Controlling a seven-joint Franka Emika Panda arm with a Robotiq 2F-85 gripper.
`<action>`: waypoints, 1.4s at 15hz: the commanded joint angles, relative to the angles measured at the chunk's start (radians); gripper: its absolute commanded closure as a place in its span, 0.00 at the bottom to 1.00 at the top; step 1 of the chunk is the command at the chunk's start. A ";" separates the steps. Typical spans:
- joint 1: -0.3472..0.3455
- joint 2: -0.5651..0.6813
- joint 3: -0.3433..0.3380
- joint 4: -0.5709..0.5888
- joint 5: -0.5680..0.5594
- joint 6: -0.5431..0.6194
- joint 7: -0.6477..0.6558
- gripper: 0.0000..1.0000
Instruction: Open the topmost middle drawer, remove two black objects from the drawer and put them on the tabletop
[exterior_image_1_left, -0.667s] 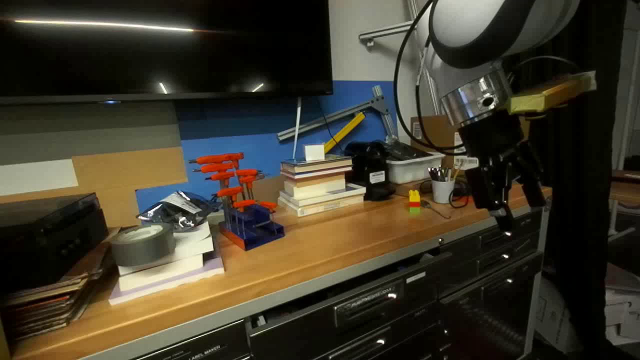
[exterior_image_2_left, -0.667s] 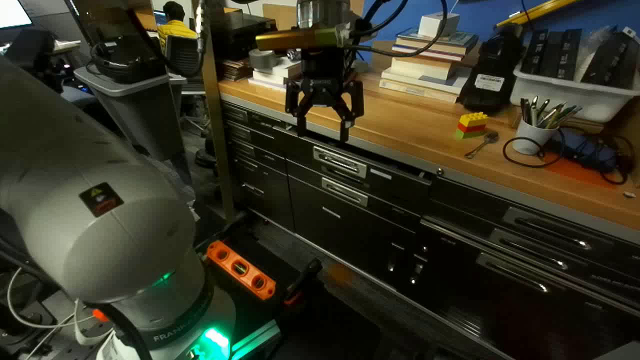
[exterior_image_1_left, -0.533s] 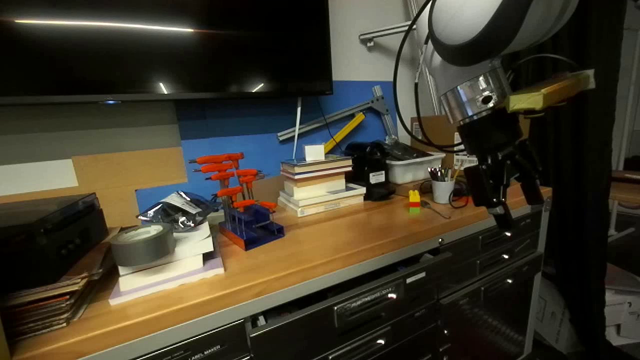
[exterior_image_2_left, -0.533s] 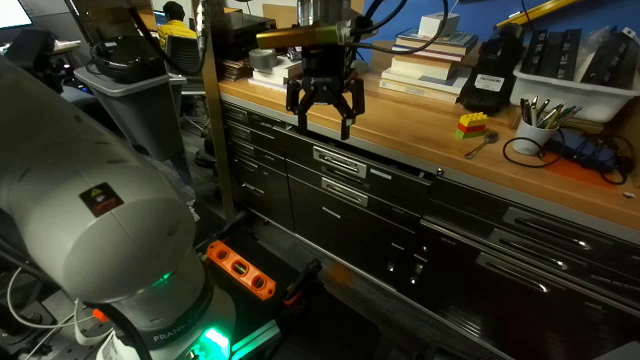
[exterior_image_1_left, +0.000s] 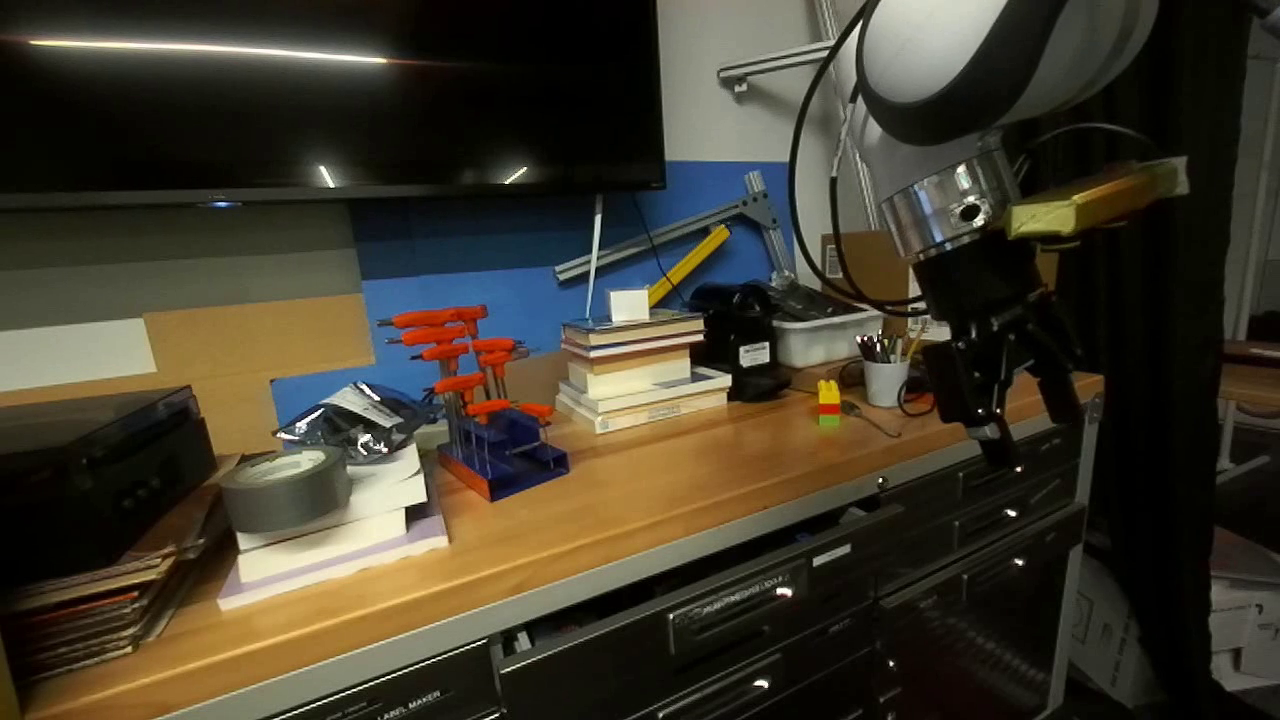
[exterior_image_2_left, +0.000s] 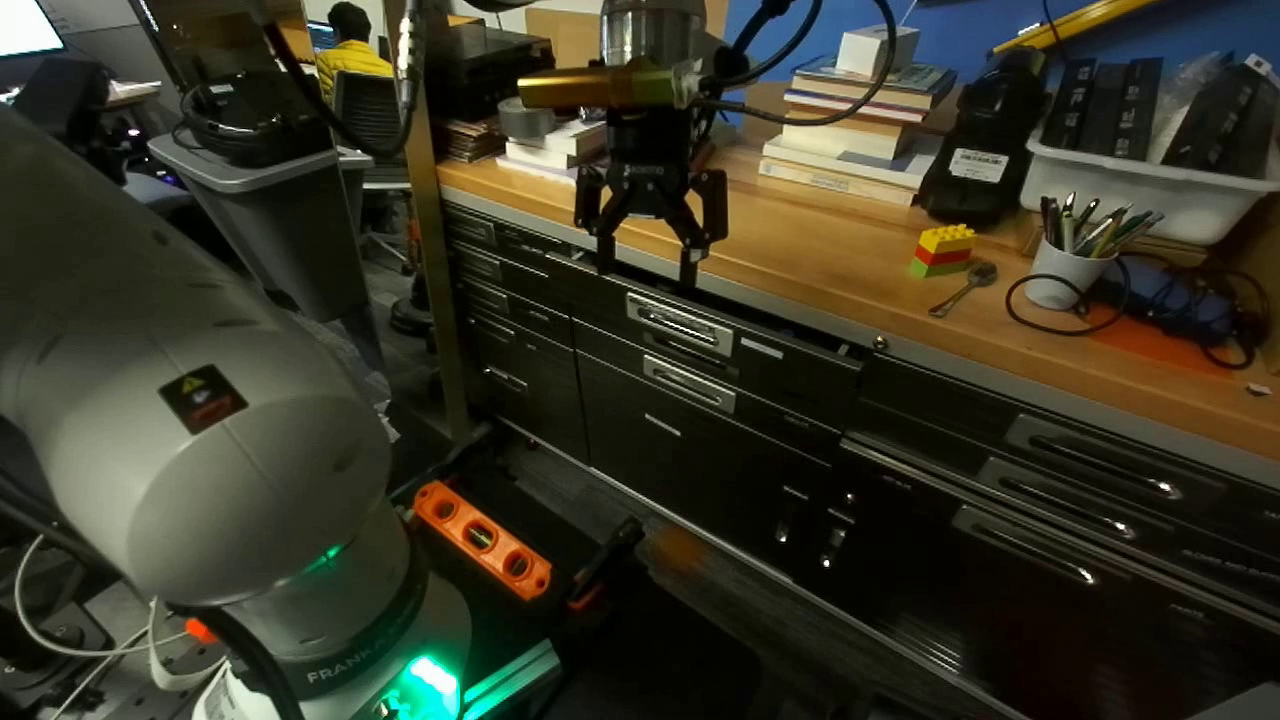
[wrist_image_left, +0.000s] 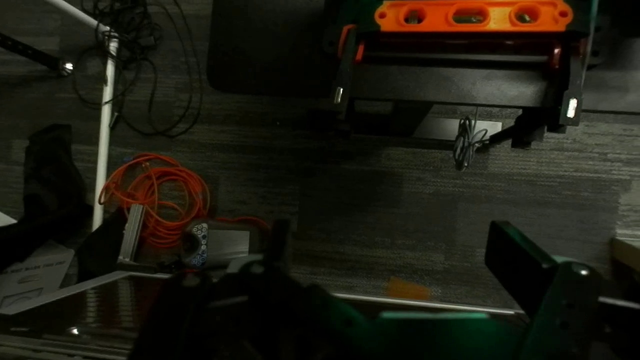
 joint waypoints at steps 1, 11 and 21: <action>0.005 0.052 -0.018 0.001 0.094 0.086 0.084 0.00; 0.017 0.195 -0.007 -0.134 0.453 0.508 0.357 0.00; 0.147 0.331 0.010 -0.154 1.184 0.984 0.218 0.00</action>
